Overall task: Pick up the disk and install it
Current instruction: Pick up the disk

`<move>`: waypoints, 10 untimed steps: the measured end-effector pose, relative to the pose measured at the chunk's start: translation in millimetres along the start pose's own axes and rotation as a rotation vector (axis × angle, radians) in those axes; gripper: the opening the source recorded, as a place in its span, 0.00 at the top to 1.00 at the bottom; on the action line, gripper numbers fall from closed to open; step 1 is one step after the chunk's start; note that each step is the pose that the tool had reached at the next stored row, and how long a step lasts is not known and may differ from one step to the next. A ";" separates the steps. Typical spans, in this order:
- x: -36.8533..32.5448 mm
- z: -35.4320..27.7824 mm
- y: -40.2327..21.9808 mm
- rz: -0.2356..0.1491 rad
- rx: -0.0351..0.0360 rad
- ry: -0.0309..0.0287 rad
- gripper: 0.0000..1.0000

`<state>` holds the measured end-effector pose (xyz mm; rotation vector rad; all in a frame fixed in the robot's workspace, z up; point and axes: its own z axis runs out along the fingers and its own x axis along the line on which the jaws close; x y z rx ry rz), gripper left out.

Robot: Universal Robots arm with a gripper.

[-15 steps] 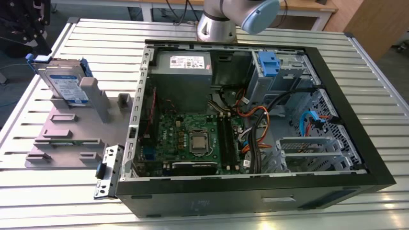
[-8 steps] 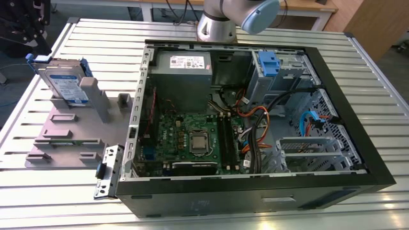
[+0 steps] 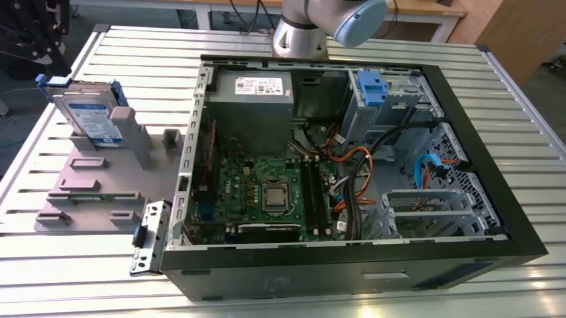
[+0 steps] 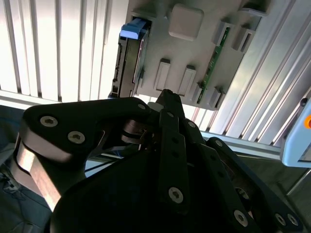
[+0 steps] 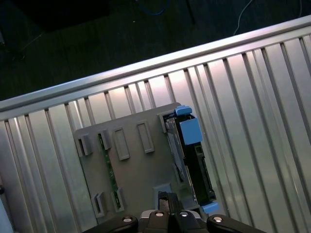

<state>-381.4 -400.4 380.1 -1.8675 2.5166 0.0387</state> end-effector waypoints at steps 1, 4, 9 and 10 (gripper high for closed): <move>0.0 0.0 0.0 -0.001 0.0000 0.0000 0.89; 0.0 0.0 0.0 -0.004 -0.0001 0.0000 0.89; 0.0 0.0 0.0 -0.009 -0.0002 0.0001 0.89; 0.0 0.0 0.0 -0.010 -0.0002 0.0001 0.89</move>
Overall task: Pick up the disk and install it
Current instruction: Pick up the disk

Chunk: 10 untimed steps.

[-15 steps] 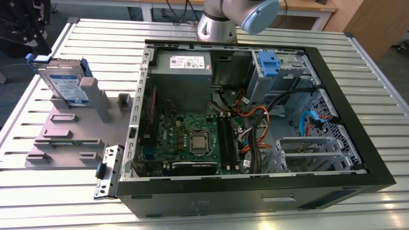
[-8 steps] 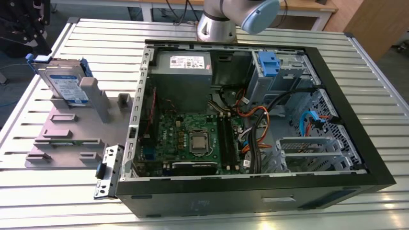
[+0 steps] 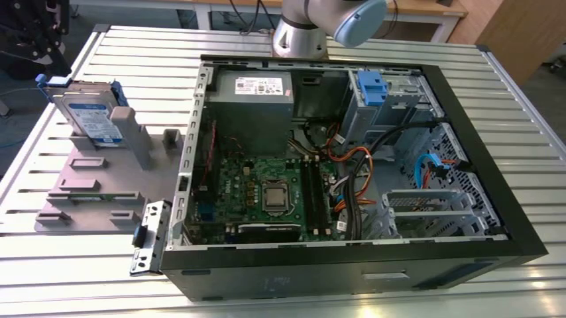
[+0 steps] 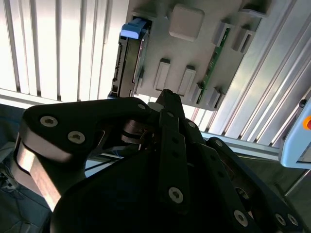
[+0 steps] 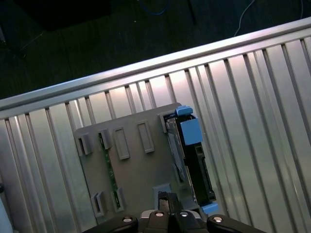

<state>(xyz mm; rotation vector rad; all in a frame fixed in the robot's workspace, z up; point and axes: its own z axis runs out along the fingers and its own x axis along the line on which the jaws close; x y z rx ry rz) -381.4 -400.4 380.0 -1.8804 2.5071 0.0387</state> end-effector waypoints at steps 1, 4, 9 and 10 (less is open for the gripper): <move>0.0 0.0 0.0 -0.001 0.0000 0.0000 0.89; 0.0 0.0 0.0 -0.004 -0.0001 0.0001 0.89; 0.0 0.0 0.0 -0.008 -0.0002 0.0001 0.89; 0.0 0.0 0.0 -0.009 -0.0002 0.0002 0.89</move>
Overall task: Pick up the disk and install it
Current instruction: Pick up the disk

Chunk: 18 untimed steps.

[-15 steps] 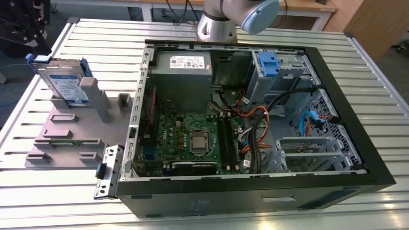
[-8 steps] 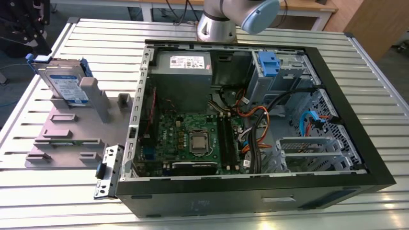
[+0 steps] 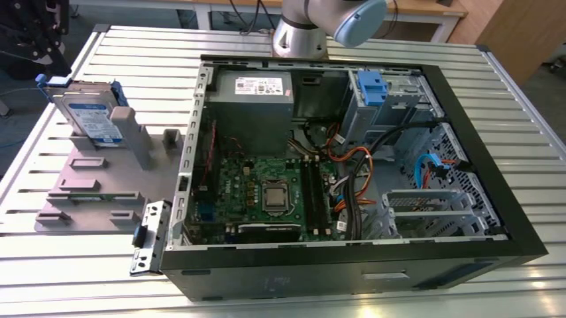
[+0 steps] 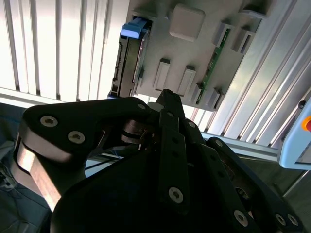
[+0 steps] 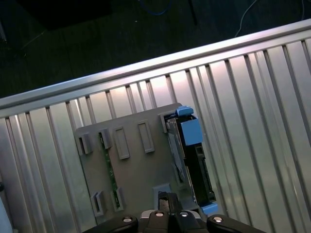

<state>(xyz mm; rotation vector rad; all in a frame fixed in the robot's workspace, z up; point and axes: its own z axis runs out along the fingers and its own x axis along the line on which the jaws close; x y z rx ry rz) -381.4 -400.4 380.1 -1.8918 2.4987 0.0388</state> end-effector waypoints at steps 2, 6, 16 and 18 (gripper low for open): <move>0.0 0.0 0.0 -0.002 0.0000 0.0000 0.89; 0.0 0.0 0.0 -0.005 -0.0001 0.0001 0.89; 0.0 0.0 0.0 -0.013 -0.0003 0.0002 0.89; 0.0 0.0 0.0 -0.014 -0.0003 0.0002 0.89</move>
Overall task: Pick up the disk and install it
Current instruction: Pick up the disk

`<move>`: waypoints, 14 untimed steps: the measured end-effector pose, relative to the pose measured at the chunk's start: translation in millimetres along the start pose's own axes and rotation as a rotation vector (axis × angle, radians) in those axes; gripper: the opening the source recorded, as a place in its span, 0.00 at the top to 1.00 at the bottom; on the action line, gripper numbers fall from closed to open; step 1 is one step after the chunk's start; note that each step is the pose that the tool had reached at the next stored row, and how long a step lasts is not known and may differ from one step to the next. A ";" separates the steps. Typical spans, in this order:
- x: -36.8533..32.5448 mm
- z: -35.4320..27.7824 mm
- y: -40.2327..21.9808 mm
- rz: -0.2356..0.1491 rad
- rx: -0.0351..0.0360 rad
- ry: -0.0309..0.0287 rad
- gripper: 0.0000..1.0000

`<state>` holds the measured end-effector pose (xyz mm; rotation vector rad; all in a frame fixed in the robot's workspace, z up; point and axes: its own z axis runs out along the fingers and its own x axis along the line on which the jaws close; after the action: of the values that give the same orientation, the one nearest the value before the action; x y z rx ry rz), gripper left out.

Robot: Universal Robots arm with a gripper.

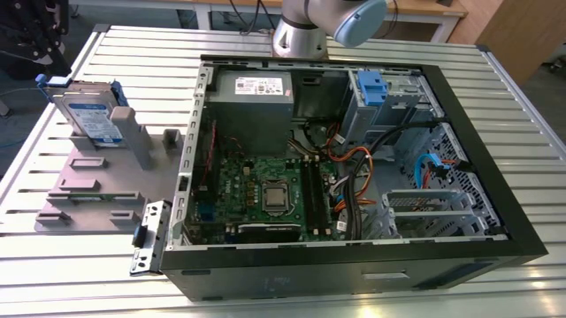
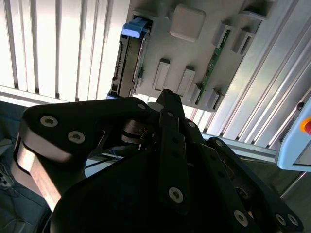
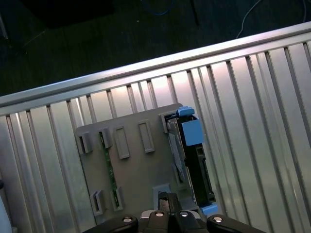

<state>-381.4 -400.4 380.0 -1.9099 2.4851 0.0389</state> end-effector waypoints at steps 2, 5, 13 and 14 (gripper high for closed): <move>0.0 0.0 0.0 -0.002 0.0000 0.0000 0.89; 0.0 0.0 0.0 -0.004 -0.0001 0.0001 0.89; 0.0 0.0 0.0 -0.015 -0.0003 0.0002 0.89; 0.0 0.0 0.0 -0.017 -0.0003 0.0003 0.89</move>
<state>-381.4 -400.4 380.0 -1.9315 2.4686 0.0390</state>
